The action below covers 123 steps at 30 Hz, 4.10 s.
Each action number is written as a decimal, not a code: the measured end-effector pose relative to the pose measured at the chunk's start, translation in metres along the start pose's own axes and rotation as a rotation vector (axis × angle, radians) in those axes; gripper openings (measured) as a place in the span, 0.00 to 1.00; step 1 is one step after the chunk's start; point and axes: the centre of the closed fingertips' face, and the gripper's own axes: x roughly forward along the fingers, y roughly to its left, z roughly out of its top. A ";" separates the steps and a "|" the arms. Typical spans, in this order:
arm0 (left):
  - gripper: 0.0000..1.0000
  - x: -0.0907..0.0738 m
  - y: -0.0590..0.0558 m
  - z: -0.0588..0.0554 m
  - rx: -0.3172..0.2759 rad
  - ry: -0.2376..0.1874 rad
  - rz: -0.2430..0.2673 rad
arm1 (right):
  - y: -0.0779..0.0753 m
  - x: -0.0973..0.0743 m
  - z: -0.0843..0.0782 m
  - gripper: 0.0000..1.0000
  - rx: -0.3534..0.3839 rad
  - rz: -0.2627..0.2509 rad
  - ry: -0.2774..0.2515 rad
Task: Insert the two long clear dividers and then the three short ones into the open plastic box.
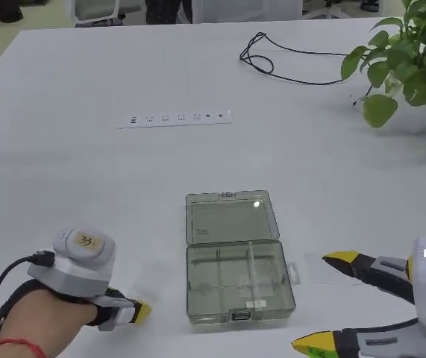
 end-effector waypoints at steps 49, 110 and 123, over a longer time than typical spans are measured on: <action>0.30 -0.085 -0.132 0.100 -0.073 -0.530 -0.345 | 0.026 0.032 0.111 0.36 0.238 -0.029 -0.210; 0.68 -0.078 -0.116 0.065 0.254 -0.514 -0.274 | -0.005 0.066 0.104 0.06 0.486 -0.130 -0.054; 0.90 -0.075 -0.104 0.048 0.363 -0.484 -0.286 | -0.016 0.079 0.087 0.06 0.521 -0.177 0.157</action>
